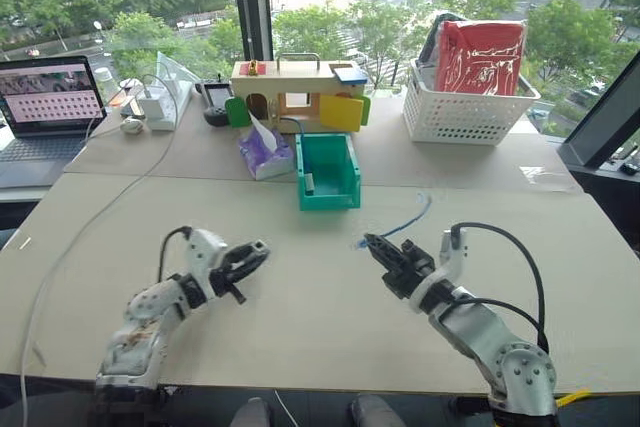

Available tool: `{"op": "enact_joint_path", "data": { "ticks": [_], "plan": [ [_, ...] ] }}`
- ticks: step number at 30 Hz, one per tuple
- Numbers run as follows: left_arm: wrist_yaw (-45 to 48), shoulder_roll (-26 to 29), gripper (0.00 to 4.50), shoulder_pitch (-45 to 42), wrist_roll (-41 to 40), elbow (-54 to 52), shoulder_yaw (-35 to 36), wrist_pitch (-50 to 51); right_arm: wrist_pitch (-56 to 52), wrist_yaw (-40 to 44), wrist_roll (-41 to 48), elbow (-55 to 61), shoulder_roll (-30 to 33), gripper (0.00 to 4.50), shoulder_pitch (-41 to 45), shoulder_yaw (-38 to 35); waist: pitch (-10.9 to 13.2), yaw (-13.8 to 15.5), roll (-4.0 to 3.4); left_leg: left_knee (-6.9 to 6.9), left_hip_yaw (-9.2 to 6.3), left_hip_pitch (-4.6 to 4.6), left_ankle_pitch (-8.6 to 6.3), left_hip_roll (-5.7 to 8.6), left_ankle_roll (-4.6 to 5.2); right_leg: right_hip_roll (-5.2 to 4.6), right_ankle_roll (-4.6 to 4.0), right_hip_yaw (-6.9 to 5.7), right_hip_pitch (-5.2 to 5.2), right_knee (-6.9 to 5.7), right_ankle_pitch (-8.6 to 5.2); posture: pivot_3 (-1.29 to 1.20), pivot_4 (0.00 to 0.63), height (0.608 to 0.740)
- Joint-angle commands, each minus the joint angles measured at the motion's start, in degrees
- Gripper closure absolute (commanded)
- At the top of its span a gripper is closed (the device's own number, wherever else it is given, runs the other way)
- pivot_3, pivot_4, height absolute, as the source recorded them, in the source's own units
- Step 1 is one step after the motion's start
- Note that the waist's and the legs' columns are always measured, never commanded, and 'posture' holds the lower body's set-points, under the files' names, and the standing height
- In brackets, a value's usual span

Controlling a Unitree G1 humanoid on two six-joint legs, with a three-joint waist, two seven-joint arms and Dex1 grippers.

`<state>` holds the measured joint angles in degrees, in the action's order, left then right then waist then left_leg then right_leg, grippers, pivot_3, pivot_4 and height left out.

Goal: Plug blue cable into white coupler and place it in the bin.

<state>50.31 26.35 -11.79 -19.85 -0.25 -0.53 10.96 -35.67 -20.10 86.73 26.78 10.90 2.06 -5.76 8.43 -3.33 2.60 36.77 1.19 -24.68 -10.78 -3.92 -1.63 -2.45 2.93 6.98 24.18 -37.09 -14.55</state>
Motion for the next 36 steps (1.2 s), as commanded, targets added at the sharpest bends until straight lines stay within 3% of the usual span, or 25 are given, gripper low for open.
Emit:
{"op": "enact_joint_path", "data": {
  "ticks": [1, 7, 10, 16, 36],
  "plan": [
    [4.89, -1.80, 3.87, -9.27, 2.34, 4.46, -6.57, 0.79, 4.73, -1.69, -7.12, 7.78, -0.15, 4.50, -2.48, -2.66, 0.00, 0.35, 0.00, 0.01, -0.03, 0.01, 0.01, 0.01, -0.01, 0.00, 0.00, -0.02, -0.03, 0.00, 0.00, 0.00, 0.150, 0.735],
    [9.33, -5.58, 3.87, -19.07, 7.24, 13.01, -15.14, 1.12, 2.17, 1.16, -22.93, 14.58, 7.27, 4.50, -5.95, 1.92, -0.01, 0.07, -0.06, 0.06, -0.01, 0.04, 0.02, 0.07, -0.02, 0.00, 0.03, 0.07, -0.06, 0.03, 0.00, 0.00, 0.150, 0.735],
    [10.30, -7.43, 3.87, -21.14, 8.37, 14.86, -17.31, 2.08, 2.33, 1.55, -25.15, 15.06, 7.54, 4.50, -7.21, 3.15, -0.01, -0.02, -0.06, 0.05, -0.05, 0.03, 0.02, 0.07, -0.01, 0.03, 0.01, 0.05, -0.03, 0.02, -0.01, 0.00, 0.150, 0.735],
    [9.11, -10.20, 3.87, -19.95, 11.41, 9.18, -22.99, 8.21, 0.30, 1.92, -20.68, 14.85, 6.06, 4.50, -8.21, 4.16, -0.01, 0.41, -0.05, 0.07, -0.07, 0.01, 0.02, 0.10, -0.01, 0.01, 0.02, 0.06, -0.08, 0.04, -0.01, 0.00, 0.150, 0.735],
    [4.16, -11.19, 3.87, -20.66, 11.99, 4.12, -23.01, 20.90, -4.01, 0.14, -14.73, 11.83, 5.74, 4.50, -6.71, 4.69, -0.01, 0.73, -0.06, 0.12, -0.15, 0.05, 0.02, 0.10, 0.00, 0.01, 0.03, 0.02, -0.14, 0.02, -0.01, 0.00, 0.150, 0.735]
  ]
}}
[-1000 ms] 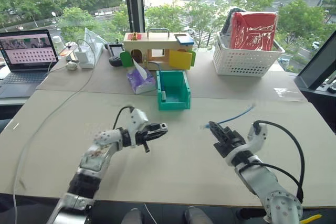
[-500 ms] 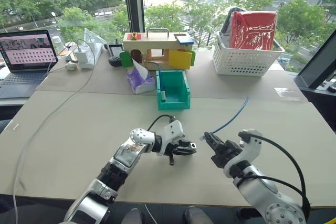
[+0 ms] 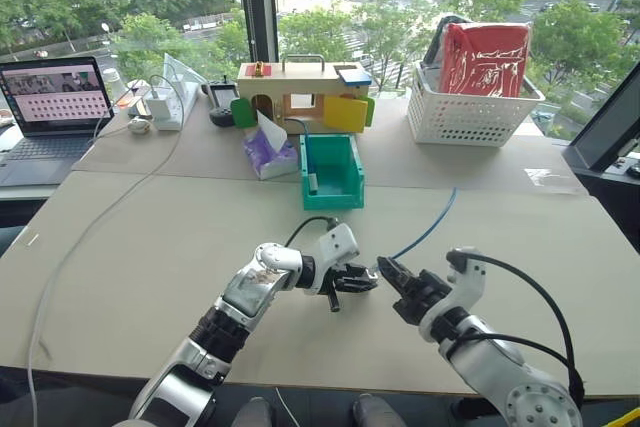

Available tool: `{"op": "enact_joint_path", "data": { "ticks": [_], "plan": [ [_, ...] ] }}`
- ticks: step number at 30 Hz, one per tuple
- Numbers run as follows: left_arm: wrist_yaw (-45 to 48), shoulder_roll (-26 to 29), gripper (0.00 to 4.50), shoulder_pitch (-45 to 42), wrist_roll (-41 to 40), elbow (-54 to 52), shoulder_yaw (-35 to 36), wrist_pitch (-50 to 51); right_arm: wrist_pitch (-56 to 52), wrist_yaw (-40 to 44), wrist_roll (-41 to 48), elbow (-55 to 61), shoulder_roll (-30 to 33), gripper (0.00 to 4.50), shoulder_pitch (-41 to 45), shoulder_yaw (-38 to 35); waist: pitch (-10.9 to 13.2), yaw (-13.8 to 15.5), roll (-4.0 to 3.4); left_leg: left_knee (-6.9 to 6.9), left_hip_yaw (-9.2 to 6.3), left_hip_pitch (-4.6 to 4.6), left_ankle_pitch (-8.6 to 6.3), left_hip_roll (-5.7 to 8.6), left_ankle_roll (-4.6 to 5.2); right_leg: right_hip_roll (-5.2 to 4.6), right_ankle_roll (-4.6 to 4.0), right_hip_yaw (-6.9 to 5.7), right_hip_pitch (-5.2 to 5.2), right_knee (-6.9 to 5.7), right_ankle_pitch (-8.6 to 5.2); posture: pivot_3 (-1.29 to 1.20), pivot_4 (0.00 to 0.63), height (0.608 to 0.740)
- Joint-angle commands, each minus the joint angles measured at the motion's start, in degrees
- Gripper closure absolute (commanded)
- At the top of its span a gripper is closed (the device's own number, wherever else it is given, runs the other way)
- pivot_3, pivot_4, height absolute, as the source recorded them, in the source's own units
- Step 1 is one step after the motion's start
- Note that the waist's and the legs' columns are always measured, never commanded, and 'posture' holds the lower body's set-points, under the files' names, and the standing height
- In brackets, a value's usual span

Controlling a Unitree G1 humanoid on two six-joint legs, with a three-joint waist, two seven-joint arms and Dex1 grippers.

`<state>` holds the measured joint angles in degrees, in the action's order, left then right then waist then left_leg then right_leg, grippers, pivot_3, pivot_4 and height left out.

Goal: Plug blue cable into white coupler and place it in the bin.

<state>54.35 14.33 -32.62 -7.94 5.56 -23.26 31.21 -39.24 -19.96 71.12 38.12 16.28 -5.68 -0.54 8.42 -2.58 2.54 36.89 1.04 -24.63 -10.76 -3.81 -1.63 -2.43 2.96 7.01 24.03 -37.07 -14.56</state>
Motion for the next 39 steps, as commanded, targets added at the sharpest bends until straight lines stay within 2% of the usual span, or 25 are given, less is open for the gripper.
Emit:
{"op": "enact_joint_path", "data": {
  "ticks": [1, 12, 28, 39],
  "plan": [
    [0.67, 1.26, 3.87, 0.12, 0.08, -1.98, -0.52, 0.60, -0.65, -0.17, 0.55, 0.09, 0.47, 4.50, 1.38, -0.69, 0.00, -0.05, 0.00, 0.00, 0.00, 0.00, 0.00, 0.00, 0.00, 0.00, 0.00, 0.00, 0.00, 0.00, 0.00, 0.00, 0.150, 0.735],
    [0.81, 2.90, 3.87, 0.16, -0.89, -5.98, -0.34, 3.39, -0.80, 0.05, 0.76, -2.10, -0.31, 4.50, 2.75, -0.54, 0.00, -0.01, 0.00, 0.00, -0.01, -0.02, 0.00, 0.00, 0.00, 0.00, 0.00, -0.01, 0.02, 0.00, 0.00, 0.00, 0.150, 0.735],
    [-0.29, 2.34, 3.87, 0.31, -1.47, -7.36, -0.61, 4.87, -3.02, -0.26, 4.41, -4.54, -0.49, 4.50, 2.74, -0.56, 0.00, -0.01, 0.00, 0.00, -0.03, -0.02, 0.00, 0.00, 0.00, 0.01, 0.00, -0.02, 0.01, 0.00, 0.00, 0.00, 0.150, 0.735],
    [-2.25, 2.05, 3.87, 0.98, -1.62, -7.94, 0.16, 4.57, -3.88, 2.78, 2.10, -9.88, -0.08, 4.50, 3.84, -0.72, 0.00, -0.01, -0.01, 0.00, -0.02, 0.06, 0.00, 0.00, 0.00, 0.00, 0.00, -0.02, -0.05, -0.01, 0.00, 0.00, 0.150, 0.735]
  ]
}}
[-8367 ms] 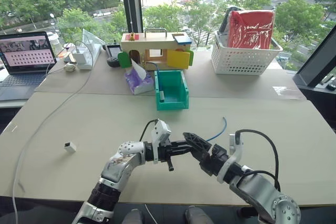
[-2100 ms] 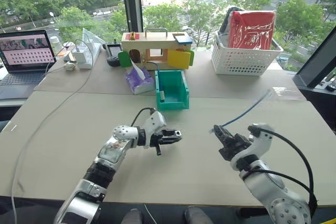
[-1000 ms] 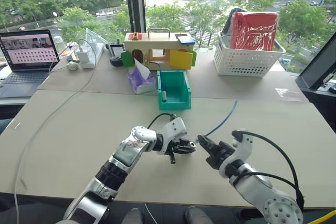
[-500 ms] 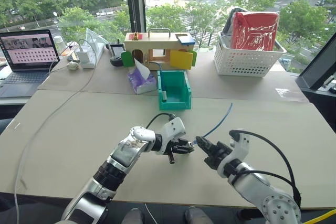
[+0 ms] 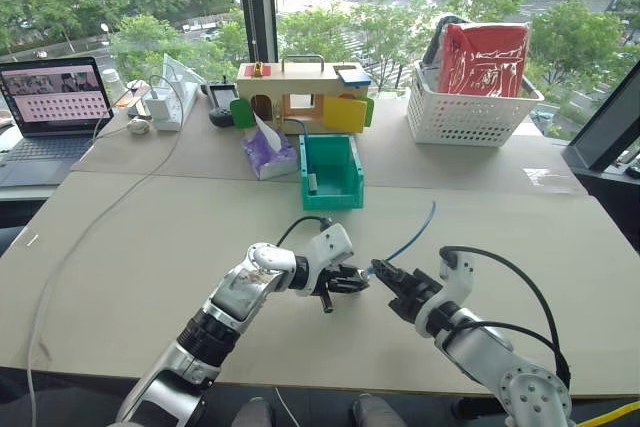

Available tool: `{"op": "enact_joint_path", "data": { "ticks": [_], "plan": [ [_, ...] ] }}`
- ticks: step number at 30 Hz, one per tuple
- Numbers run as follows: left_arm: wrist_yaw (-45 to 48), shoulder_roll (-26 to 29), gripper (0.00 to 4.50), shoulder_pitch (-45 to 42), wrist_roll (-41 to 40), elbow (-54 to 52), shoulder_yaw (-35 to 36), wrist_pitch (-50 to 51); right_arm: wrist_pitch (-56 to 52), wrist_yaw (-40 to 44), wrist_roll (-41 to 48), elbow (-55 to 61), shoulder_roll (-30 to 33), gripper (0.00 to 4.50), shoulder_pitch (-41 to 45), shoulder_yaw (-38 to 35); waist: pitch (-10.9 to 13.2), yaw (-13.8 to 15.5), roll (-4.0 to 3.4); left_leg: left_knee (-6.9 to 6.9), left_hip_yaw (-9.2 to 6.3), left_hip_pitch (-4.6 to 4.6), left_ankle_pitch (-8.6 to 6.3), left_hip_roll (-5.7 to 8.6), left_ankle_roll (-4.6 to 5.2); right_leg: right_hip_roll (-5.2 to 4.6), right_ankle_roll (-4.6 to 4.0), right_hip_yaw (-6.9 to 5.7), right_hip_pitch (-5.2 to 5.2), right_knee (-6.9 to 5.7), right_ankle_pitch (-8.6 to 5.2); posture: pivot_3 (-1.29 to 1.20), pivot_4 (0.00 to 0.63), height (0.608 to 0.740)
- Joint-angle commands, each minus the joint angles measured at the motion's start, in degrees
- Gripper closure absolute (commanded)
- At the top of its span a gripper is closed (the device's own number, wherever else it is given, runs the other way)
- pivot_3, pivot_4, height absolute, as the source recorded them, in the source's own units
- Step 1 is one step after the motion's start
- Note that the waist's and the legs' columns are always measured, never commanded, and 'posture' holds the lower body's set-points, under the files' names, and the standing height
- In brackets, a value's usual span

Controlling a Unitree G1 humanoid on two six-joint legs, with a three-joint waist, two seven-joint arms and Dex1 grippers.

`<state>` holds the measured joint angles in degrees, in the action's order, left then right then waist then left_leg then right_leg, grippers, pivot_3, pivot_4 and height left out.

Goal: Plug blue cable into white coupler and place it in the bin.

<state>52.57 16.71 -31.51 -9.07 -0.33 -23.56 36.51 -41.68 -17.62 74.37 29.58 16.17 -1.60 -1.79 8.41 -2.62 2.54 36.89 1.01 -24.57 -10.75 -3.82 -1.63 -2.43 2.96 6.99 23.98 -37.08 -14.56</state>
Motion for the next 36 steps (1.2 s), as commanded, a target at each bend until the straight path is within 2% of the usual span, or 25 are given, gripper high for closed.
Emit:
{"op": "enact_joint_path", "data": {
  "ticks": [1, 7, 11, 18, 23, 36],
  "plan": [
    [-0.72, -0.30, 3.87, 0.01, -0.56, -2.09, 0.66, -0.65, -1.64, 0.46, -1.35, -1.39, -0.04, 4.50, -0.21, 0.70, -0.01, 0.03, 0.00, 0.00, 0.00, -0.01, 0.00, 0.00, 0.00, 0.00, 0.00, 0.00, 0.01, 0.00, 0.00, 0.00, 0.150, 0.735],
    [-1.86, -0.62, 3.87, 0.74, -0.88, -2.76, 1.00, -0.03, -2.72, 1.26, -2.92, -1.54, 0.60, 4.50, 0.29, 1.28, -0.01, -0.02, -0.01, 0.00, -0.01, 0.02, 0.00, 0.00, 0.00, 0.00, 0.00, -0.01, -0.01, 0.00, 0.00, 0.00, 0.150, 0.735],
    [-1.81, 0.03, 3.87, 0.35, -0.93, -2.91, 0.95, 1.25, -5.09, 2.05, -6.91, 0.11, 3.36, 4.50, 1.54, 3.37, -0.01, -0.03, -0.01, 0.00, 0.00, 0.07, 0.00, 0.00, 0.00, 0.00, 0.00, 0.01, -0.04, -0.01, 0.00, 0.00, 0.150, 0.735],
    [-6.96, -3.95, 3.87, -4.21, -4.61, -3.79, 5.06, 16.49, -7.89, 1.01, -10.84, 1.76, 4.03, 4.50, 1.63, 5.21, -0.02, 0.05, -0.01, 0.00, -0.02, 0.17, 0.00, 0.01, 0.00, 0.01, 0.20, -0.01, -0.17, 0.01, -0.12, 0.00, 0.150, 0.735],
    [-10.77, -5.05, 3.87, -4.61, -5.68, -6.29, 6.10, 22.82, -10.13, 0.43, -11.14, 1.77, 3.91, 4.50, 1.28, 5.35, -0.02, 0.08, -0.01, 0.00, -0.03, 0.17, 0.00, 0.02, 0.00, 0.00, 0.21, -0.01, -0.19, 0.01, -0.13, 0.00, 0.150, 0.735],
    [-12.68, -3.02, 3.87, -4.49, -5.45, -9.62, 2.13, 22.14, -18.40, 6.03, -10.63, -2.16, 5.77, 4.50, 5.97, 7.85, -0.02, -0.16, 0.00, -0.03, -0.11, 0.43, -0.01, 0.01, 0.01, 0.01, 0.17, -0.07, -0.47, 0.06, -0.15, 0.00, 0.150, 0.735]
  ]
}}
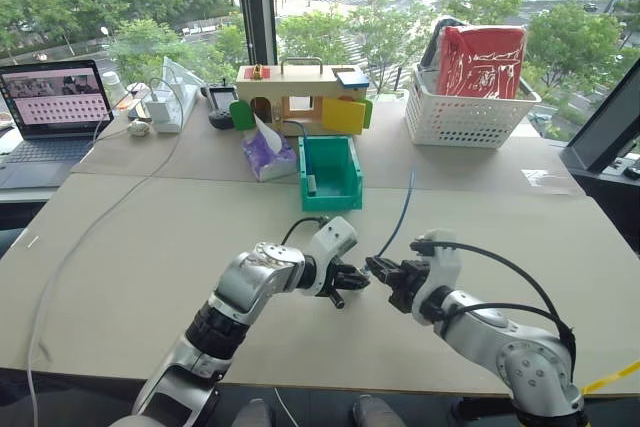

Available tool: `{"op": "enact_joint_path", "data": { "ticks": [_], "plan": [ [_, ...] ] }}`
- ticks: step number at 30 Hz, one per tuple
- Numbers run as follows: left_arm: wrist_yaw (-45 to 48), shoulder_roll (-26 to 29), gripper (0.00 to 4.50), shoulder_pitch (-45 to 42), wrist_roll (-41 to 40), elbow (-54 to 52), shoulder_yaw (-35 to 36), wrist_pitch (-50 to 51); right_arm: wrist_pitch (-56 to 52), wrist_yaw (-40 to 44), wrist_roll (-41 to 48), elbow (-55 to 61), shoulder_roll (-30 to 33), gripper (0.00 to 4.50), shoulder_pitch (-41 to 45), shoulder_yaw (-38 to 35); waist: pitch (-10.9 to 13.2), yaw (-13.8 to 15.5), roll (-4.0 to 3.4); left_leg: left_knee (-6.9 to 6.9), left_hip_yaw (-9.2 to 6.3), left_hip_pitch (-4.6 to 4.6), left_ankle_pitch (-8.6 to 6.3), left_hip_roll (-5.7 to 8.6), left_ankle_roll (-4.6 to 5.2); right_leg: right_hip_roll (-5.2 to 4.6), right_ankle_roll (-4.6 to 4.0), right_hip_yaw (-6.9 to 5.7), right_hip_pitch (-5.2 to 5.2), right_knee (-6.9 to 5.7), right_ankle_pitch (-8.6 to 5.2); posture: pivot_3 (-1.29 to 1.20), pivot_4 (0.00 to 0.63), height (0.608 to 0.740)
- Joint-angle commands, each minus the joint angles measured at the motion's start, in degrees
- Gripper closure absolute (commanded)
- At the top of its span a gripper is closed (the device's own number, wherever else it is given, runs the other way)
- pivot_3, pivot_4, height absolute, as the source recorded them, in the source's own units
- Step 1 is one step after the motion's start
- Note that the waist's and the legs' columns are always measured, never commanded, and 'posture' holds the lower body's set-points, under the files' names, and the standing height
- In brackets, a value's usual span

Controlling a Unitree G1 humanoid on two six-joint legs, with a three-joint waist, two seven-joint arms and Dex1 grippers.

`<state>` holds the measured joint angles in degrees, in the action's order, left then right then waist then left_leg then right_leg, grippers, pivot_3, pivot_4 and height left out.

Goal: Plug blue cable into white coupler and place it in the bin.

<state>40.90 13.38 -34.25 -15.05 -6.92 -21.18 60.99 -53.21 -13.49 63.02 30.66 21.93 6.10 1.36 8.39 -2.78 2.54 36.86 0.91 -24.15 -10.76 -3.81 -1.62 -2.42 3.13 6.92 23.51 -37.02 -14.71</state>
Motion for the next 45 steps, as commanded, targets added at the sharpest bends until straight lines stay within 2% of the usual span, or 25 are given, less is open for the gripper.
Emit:
{"op": "enact_joint_path", "data": {
  "ticks": [1, 16, 22, 24, 26, 27, 31, 33, 35, 39, 42, 45],
  "plan": [
    [-1.04, 0.47, 3.87, -1.74, 0.58, -3.21, -0.57, -2.46, -7.17, 2.31, 0.75, -3.54, -0.07, 4.50, -1.63, 4.61, 0.00, -0.04, 0.00, 0.00, 0.00, 0.02, 0.00, 0.00, 0.00, 0.00, 0.00, 0.00, -0.02, 0.01, 0.00, 0.00, 0.150, 0.735],
    [-5.19, 1.46, 3.87, 1.17, -1.34, -6.93, 2.20, 0.42, -7.98, 5.25, -2.44, -7.07, -1.94, 4.50, -3.32, 4.41, -0.02, -0.97, 0.00, -0.07, -0.05, 0.33, -0.02, -0.01, 0.01, 0.00, 0.16, -0.03, -0.31, 0.04, -0.18, 0.00, 0.150, 0.735],
    [-2.05, 10.41, 3.87, 1.49, 0.07, -6.59, 1.47, -2.47, -4.83, 5.63, -4.92, -5.07, -4.52, 4.50, -3.91, 2.51, -0.02, -1.56, 0.00, -0.16, -0.07, 0.40, -0.03, -0.04, 0.02, 0.08, 0.11, -0.01, -0.31, 0.02, -0.22, 0.00, 0.150, 0.735],
    [-0.23, 12.02, 2.85, 2.28, -2.10, -7.57, 1.89, -1.73, -2.21, 7.21, -5.74, -4.32, -5.11, 4.50, -4.03, 0.37, -0.02, -1.55, 0.00, -0.22, -0.10, 0.42, -0.03, -0.06, 0.02, 0.13, 0.07, 0.01, -0.27, 0.02, -0.24, 0.00, 0.150, 0.735],
    [-0.02, 12.31, 2.49, 2.80, -3.46, -7.73, 2.68, -1.49, -1.14, 8.93, -5.83, -3.90, -4.38, 4.50, -3.89, -1.88, -0.01, -1.42, -0.01, -0.23, -0.13, 0.40, -0.03, -0.06, 0.02, 0.13, 0.05, -0.01, -0.25, 0.02, -0.25, 0.00, 0.150, 0.735],
    [-0.13, 12.95, 1.99, 2.97, -3.01, -7.36, 2.38, -2.45, -0.89, 9.61, -4.81, -3.77, -4.03, 4.50, -3.36, -3.57, 0.00, -1.34, -0.01, -0.23, -0.12, 0.39, -0.03, -0.06, 0.02, 0.13, 0.05, -0.01, -0.25, 0.03, -0.26, 0.00, 0.150, 0.735],
    [1.65, 15.63, 0.49, 3.96, -2.96, -6.96, 2.00, -5.54, -1.92, 9.98, 0.66, -3.90, -2.04, 4.50, -0.10, -9.98, 0.10, -1.09, -0.05, -0.23, -0.11, 0.32, -0.03, -0.04, 0.02, 0.11, 0.06, -0.01, -0.23, 0.06, -0.26, 0.00, 0.150, 0.735],
    [0.87, 14.75, 0.04, 4.90, -5.13, -6.44, 6.48, -6.33, -3.00, 9.46, 5.10, -4.96, 0.57, 4.50, 2.42, -14.28, 0.17, -0.98, -0.10, -0.23, -0.11, 0.27, -0.02, -0.02, 0.01, 0.10, 0.05, 0.00, -0.22, 0.08, -0.25, 0.00, 0.150, 0.735],
    [-0.38, 13.62, 0.04, 5.61, -6.61, -5.63, 11.04, -6.81, -3.15, 8.06, 10.74, -7.19, 1.96, 4.50, 4.79, -18.34, 0.22, -0.79, -0.10, -0.23, -0.09, 0.21, -0.02, 0.00, 0.02, 0.05, 0.06, 0.00, -0.20, 0.13, -0.25, 0.00, 0.150, 0.735],
    [3.88, 17.51, 0.04, 9.85, -7.11, -6.14, 13.23, -11.11, -3.50, 6.41, 17.78, -13.96, 7.37, 4.50, 14.37, -24.15, 0.26, -1.16, -0.16, -0.24, -0.11, -0.04, -0.03, -0.01, 0.03, 0.07, 0.05, -0.03, 0.05, 0.13, -0.23, 0.00, 0.150, 0.735],
    [4.47, 17.56, 0.04, 11.79, -7.54, -5.08, 14.69, -14.08, -3.99, 5.69, 20.34, -17.69, 9.55, 4.50, 21.59, -24.03, 0.33, -1.13, -0.25, -0.25, -0.04, -0.20, -0.05, 0.01, 0.06, 0.06, -0.28, 0.05, 0.25, 0.11, -0.03, 0.00, 0.150, 0.735],
    [4.97, 18.08, 0.04, 13.15, -5.79, -2.50, 14.70, -18.79, -2.98, 8.95, 15.42, -23.75, 8.46, 4.50, 33.27, -19.26, 0.35, -1.07, -0.27, -0.24, -0.05, -0.40, -0.04, 0.01, 0.06, 0.07, -0.29, 0.04, 0.51, 0.04, -0.02, 0.00, 0.150, 0.735]
  ]
}}
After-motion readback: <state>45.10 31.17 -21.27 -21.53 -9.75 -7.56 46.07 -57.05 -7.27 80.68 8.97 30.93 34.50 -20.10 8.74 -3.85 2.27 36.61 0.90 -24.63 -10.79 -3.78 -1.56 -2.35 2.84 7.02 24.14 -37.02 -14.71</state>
